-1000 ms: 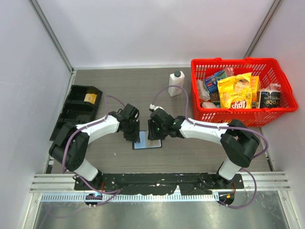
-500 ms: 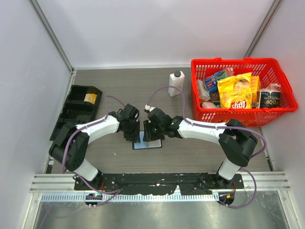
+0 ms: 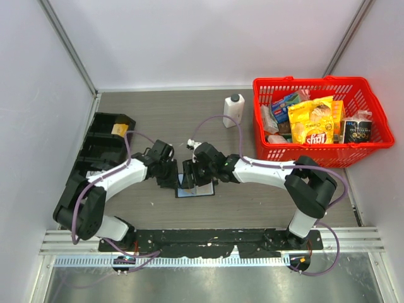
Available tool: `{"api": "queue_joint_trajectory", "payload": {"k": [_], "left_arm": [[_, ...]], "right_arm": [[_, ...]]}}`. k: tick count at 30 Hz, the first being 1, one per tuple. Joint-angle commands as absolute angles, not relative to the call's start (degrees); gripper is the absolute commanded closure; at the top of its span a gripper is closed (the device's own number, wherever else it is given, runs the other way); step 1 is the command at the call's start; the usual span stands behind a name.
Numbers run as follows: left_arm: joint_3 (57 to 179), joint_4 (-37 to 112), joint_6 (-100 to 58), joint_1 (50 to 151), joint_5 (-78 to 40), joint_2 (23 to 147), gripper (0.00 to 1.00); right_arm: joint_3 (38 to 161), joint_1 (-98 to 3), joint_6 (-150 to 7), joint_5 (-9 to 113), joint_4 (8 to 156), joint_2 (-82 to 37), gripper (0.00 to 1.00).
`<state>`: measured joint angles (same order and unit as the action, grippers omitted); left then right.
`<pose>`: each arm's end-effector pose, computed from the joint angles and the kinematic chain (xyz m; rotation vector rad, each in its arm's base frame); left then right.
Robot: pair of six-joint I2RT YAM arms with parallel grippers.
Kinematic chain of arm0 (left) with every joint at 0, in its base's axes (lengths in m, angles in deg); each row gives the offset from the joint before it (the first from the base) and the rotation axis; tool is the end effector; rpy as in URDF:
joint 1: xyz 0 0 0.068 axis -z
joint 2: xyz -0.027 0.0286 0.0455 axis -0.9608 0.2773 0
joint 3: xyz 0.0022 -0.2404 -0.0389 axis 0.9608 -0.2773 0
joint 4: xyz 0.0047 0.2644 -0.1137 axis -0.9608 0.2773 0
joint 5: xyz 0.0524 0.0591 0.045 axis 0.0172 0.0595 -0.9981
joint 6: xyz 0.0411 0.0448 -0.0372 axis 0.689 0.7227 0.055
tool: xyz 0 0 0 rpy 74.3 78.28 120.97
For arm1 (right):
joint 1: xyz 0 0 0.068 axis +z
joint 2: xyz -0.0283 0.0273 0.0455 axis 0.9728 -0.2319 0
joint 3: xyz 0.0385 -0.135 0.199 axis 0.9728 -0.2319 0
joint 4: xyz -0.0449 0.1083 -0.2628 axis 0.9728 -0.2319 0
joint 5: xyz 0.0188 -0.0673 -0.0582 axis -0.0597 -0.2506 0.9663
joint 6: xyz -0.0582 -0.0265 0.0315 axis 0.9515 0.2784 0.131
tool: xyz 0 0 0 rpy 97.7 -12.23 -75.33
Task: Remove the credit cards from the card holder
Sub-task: Remove the credit card from the card holder.
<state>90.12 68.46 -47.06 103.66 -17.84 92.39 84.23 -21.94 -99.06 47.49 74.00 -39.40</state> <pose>0.2490 -0.1537 0.1001 -0.1419 2.8533 -0.5200 0.2187 0.3293 0.1306 -0.5629 2.5247 0.9201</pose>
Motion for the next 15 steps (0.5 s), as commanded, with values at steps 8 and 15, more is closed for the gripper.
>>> {"api": "queue_joint_trajectory", "payload": {"k": [8,15], "left_arm": [[87.6,66.3,-51.2,101.4,-20.7,80.8,0.57],[89.2,63.0,-51.3,103.2,-16.7,82.6,0.43]], "right_arm": [[84.6,-21.9,-98.5,57.4,72.4,-39.4,0.44],[83.0,-21.9,-97.6,63.4,72.1,-37.6,0.43]]}}
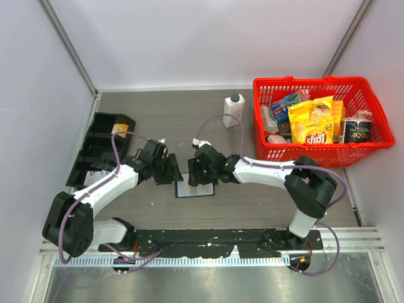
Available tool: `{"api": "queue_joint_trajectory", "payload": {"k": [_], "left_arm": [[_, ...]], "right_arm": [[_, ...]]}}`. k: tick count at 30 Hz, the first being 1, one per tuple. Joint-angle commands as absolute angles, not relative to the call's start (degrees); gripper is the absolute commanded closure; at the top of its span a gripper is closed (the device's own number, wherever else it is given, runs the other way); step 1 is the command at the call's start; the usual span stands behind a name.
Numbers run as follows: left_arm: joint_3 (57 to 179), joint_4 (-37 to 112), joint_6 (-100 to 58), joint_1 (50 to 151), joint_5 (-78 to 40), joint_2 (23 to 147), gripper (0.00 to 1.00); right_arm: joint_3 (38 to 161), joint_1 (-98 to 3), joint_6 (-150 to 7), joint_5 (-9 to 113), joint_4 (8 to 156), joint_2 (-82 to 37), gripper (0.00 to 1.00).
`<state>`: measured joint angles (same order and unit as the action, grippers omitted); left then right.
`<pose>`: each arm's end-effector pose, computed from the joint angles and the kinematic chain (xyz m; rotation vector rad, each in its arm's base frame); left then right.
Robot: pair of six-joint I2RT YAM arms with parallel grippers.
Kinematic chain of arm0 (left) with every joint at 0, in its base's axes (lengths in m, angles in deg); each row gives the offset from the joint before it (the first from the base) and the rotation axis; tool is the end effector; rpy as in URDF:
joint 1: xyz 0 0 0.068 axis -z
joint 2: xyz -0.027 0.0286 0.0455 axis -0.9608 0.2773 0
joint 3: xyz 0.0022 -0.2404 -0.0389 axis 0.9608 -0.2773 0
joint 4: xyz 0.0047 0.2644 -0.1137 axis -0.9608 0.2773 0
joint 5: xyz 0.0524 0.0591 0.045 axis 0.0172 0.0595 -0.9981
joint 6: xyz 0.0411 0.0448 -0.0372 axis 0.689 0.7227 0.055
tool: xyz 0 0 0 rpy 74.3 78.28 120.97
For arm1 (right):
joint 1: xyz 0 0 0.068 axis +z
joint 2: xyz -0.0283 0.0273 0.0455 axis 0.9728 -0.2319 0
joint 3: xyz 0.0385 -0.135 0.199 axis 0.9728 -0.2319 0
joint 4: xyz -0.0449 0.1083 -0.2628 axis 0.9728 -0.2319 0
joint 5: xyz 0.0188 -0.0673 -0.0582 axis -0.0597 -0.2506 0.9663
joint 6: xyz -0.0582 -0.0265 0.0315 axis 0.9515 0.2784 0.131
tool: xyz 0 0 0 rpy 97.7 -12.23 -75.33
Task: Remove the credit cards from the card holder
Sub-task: Remove the credit card from the card holder.
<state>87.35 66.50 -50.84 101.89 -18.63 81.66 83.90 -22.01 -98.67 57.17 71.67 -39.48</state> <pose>0.2472 -0.1417 0.1370 -0.2482 2.6786 -0.6202 0.2246 0.3198 0.1236 -0.4784 2.5207 0.7060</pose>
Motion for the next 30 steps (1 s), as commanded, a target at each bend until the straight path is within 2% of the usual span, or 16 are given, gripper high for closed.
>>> {"api": "queue_joint_trajectory", "payload": {"k": [1,8,19,30], "left_arm": [[89.7,62.8,-51.3,103.9,-16.9,83.6,0.41],[92.8,61.6,-51.5,107.1,-18.3,89.7,0.28],[95.0,61.0,-52.2,108.4,-18.7,94.6,0.28],[95.7,60.1,-53.7,110.6,-18.4,97.5,0.27]], "right_arm": [[82.3,-21.9,-97.6,64.3,72.4,-37.1,0.43],[78.0,-21.9,-98.3,70.1,73.7,-33.6,0.43],[71.2,-21.9,-100.1,69.5,77.7,-32.7,0.51],[66.8,-21.9,-102.0,68.1,81.4,-32.0,0.56]]}}
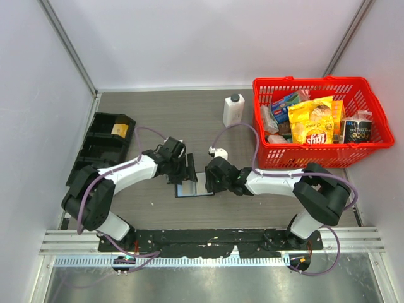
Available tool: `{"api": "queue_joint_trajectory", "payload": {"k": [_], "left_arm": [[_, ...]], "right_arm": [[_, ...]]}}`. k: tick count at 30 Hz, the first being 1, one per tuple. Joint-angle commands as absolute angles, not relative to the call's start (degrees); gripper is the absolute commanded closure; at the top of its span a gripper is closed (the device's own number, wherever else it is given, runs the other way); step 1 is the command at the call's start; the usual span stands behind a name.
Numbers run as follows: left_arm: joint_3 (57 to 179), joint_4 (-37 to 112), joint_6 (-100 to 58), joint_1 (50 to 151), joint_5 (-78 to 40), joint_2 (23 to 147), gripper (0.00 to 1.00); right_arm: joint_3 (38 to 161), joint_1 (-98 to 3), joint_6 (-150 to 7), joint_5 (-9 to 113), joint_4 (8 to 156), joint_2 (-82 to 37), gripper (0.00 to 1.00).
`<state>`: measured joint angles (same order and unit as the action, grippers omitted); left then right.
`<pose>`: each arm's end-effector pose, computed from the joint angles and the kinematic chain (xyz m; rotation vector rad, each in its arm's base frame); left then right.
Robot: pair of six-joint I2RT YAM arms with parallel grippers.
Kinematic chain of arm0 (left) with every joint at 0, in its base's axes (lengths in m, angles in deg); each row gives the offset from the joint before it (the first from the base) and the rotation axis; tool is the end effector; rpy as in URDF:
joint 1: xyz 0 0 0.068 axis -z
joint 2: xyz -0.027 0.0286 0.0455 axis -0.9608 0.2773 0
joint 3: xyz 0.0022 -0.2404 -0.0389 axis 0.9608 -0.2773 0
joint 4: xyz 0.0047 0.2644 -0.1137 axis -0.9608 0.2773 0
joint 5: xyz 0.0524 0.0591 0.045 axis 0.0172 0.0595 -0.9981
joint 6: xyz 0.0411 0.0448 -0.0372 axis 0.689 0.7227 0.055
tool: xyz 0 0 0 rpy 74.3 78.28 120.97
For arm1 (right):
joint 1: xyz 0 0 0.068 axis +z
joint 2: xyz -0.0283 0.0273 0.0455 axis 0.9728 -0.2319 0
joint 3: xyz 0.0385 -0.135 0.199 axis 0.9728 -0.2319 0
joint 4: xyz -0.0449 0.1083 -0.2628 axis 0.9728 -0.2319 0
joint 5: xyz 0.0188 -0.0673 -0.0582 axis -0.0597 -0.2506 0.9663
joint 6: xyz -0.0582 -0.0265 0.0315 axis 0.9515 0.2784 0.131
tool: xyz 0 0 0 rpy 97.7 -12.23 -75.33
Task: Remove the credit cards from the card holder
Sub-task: Remove the credit card from the card holder.
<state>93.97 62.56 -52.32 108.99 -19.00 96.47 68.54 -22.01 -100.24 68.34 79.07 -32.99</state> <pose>0.2571 -0.1913 0.1061 -0.1316 2.7805 -0.6046 0.2043 0.2716 0.0867 -0.3456 2.4799 0.4990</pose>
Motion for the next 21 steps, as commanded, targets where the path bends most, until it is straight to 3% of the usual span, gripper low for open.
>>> {"api": "queue_joint_trajectory", "payload": {"k": [1,13,21], "left_arm": [[95.9,59.8,-54.0,111.0,-18.0,97.8,0.27],[99.5,55.3,-58.1,114.3,-13.5,99.8,0.27],[101.2,55.9,-58.2,114.9,-14.3,99.2,0.28]], "right_arm": [[66.5,-21.9,-102.1,67.8,81.7,-32.0,0.56],[62.1,-22.0,-102.9,69.1,87.4,-27.2,0.57],[59.2,-22.0,-103.7,79.5,84.9,-17.4,0.56]]}}
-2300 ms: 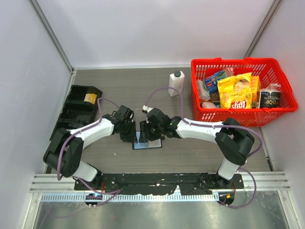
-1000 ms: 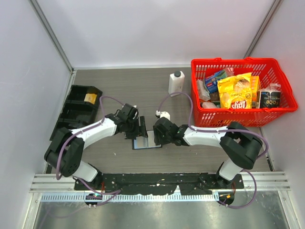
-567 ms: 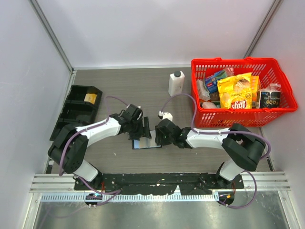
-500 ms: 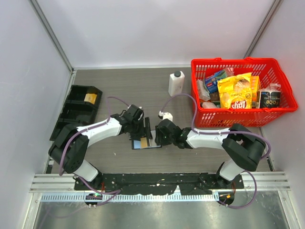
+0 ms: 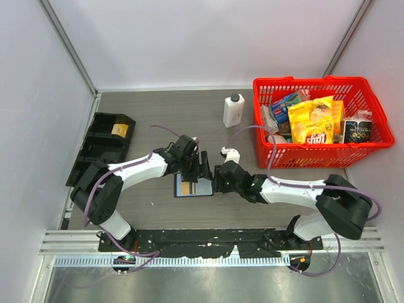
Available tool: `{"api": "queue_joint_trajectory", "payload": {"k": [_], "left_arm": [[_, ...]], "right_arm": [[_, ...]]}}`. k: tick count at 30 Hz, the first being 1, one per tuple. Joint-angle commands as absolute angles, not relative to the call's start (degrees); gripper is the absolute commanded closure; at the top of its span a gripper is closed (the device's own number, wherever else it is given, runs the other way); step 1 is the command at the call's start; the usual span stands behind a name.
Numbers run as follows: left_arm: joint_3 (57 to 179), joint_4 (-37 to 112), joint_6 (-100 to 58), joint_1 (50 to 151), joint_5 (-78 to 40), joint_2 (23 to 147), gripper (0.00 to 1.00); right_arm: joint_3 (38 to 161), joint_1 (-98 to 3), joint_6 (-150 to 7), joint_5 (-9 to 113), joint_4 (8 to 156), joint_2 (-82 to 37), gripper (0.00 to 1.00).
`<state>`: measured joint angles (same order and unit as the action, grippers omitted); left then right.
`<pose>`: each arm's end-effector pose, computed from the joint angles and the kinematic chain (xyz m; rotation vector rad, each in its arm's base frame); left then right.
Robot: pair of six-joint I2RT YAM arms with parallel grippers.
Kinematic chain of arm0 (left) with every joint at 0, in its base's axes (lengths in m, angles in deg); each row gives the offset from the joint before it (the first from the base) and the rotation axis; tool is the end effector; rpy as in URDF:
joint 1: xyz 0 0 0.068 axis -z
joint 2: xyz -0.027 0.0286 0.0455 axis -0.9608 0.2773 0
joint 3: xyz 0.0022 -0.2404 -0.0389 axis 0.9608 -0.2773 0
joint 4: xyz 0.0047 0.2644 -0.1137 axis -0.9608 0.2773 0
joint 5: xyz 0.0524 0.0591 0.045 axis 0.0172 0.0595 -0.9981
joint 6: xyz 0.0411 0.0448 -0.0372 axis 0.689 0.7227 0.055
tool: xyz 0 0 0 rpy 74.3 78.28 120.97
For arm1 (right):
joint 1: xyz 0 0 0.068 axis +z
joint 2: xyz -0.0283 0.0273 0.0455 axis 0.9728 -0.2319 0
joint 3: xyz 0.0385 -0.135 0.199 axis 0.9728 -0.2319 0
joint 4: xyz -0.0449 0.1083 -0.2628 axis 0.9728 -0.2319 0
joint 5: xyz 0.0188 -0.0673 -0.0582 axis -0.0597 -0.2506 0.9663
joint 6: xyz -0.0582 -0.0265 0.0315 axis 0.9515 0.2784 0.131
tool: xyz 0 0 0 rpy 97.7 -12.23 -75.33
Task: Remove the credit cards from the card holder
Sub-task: Remove the credit card from the card holder.
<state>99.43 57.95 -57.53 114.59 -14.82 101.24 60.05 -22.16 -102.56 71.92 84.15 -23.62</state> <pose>0.2580 -0.2388 0.1163 -0.0801 2.7586 -0.8044 0.1928 0.2477 0.0978 -0.2364 2.3782 0.5408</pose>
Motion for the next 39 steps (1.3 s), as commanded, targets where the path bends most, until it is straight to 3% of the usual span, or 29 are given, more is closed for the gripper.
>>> {"api": "queue_joint_trajectory", "payload": {"k": [1,13,30,39], "left_arm": [[100.7,55.7,-58.2,114.8,-14.9,97.6,0.28],[93.6,62.1,-53.5,103.3,-16.4,88.4,0.36],[91.5,67.5,-46.6,101.1,-15.4,95.2,0.38],[91.1,67.7,-44.7,101.1,-15.0,96.4,0.55]], "right_arm": [[58.9,-22.0,-103.6,80.3,85.0,-16.1,0.56],[60.3,-23.6,-102.7,61.2,99.8,-20.3,0.57],[61.7,-26.8,-112.6,49.6,115.7,-37.5,0.6],[62.5,-28.2,-115.2,45.5,117.4,-42.1,0.6]]}}
